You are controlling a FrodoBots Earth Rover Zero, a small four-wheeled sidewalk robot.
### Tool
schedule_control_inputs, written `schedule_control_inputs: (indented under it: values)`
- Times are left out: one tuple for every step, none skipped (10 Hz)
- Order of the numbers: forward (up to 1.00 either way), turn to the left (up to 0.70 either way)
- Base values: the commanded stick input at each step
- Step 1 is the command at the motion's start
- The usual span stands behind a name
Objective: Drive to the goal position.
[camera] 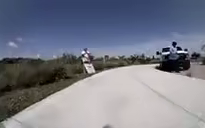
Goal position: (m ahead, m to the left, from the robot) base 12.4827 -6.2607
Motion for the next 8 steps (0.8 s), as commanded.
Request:
schedule_control_inputs:
  values:
    - [0.85, 0.0]
    - [0.85, 0.0]
    - [0.85, 0.0]
    - [0.85, 0.0]
    - [0.85, 0.0]
    - [0.85, 0.0]
    - [0.85, -0.06]
    - [0.85, -0.31]
